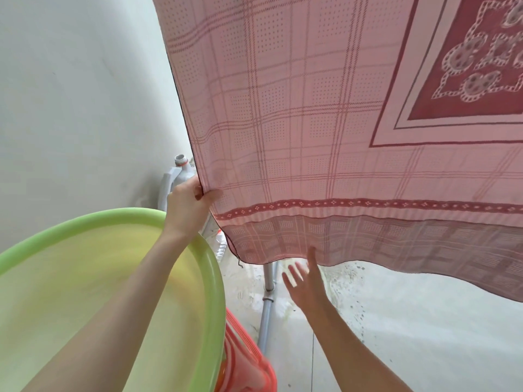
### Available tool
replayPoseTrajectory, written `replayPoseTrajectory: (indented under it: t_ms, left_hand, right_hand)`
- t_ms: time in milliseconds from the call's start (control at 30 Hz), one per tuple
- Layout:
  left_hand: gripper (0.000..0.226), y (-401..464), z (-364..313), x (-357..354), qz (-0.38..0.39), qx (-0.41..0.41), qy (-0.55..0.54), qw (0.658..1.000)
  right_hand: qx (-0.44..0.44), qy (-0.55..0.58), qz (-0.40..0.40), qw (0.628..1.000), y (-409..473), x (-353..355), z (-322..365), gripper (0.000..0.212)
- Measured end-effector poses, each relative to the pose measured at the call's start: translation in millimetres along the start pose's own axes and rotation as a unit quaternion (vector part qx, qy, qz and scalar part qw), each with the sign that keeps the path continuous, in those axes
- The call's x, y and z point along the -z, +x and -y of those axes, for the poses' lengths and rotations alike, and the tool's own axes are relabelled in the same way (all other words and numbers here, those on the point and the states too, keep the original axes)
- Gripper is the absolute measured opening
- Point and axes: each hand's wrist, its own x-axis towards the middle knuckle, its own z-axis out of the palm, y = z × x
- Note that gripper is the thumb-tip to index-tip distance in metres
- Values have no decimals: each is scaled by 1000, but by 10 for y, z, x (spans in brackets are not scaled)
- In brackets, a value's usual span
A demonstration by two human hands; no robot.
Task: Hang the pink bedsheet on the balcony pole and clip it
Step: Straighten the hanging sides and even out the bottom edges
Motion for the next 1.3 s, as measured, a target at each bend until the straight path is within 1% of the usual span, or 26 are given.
replayPoseTrajectory:
  t_ms: [67,100,133,200,233,267,300,367,400,433,467,533,567,600,667,767,833,867,933,1000,1033,1100,1200,1233,1300]
  left_hand:
    - [34,14,14,1,0,9,-6,1000]
    - [34,23,21,-1,0,13,-6,1000]
    - [30,27,22,-1,3,17,-5,1000]
    - [12,28,8,-4,7,14,-5,1000]
    - [8,37,18,-4,9,14,-9,1000]
    - [14,51,33,-7,11,18,-19,1000]
    - [19,66,46,-11,15,19,-26,999]
    - [21,88,57,-27,19,24,-32,999]
    - [20,92,55,-39,19,26,-32,999]
    - [19,97,62,-46,16,26,-32,999]
    - [17,101,75,-54,13,26,-25,999]
    - [14,120,107,-63,12,23,-17,1000]
    - [13,128,119,-61,12,24,-13,1000]
    - [15,136,119,-65,11,28,-10,1000]
    - [17,165,95,-103,14,43,-7,999]
    - [13,175,7,-253,17,76,19,997]
    - [18,150,-24,-397,24,125,52,991]
    - [25,138,-18,-473,14,155,51,986]
    - [35,43,-56,-641,-29,221,2,975]
    - [46,-111,-109,-865,-100,259,-69,958]
    - [46,-211,-157,-993,-133,263,-93,951]
    - [37,-381,-202,-1244,-199,271,-132,933]
    - [36,-532,-87,-1497,-289,267,-190,899]
    - [33,-561,5,-1566,-299,250,-215,896]
    - [22,-613,236,-1678,-294,214,-269,892]
  right_hand:
    - [10,42,2,999,40,-46,100,59]
    - [15,53,-2,998,70,-55,134,57]
    - [16,64,-6,998,98,-55,155,56]
    - [21,88,-11,996,131,-62,219,57]
    - [28,102,-17,994,156,-49,256,58]
    - [24,126,-9,992,177,-32,291,58]
    - [18,144,8,989,210,9,316,53]
    - [9,156,25,987,286,24,347,30]
    - [-19,180,32,983,338,0,352,22]
    - [-27,193,53,979,370,-30,366,22]
    - [-28,171,83,981,421,-40,366,26]
    - [-29,173,84,981,489,5,421,27]
    - [15,109,88,990,453,21,394,23]
    - [34,107,75,991,409,16,397,18]
    - [26,88,55,994,400,59,398,11]
    - [27,61,21,998,302,103,413,10]
    - [21,56,5,998,232,142,462,10]
    - [18,51,-3,999,199,157,499,12]
    - [13,48,-10,999,163,195,585,17]
    - [13,34,-14,999,145,247,716,16]
    - [13,25,-12,1000,157,283,778,12]
    - [12,7,0,1000,208,364,876,5]
    - [8,-8,44,999,310,457,925,5]
    - [8,-8,62,998,336,473,914,6]
    - [7,-6,93,996,374,513,863,11]
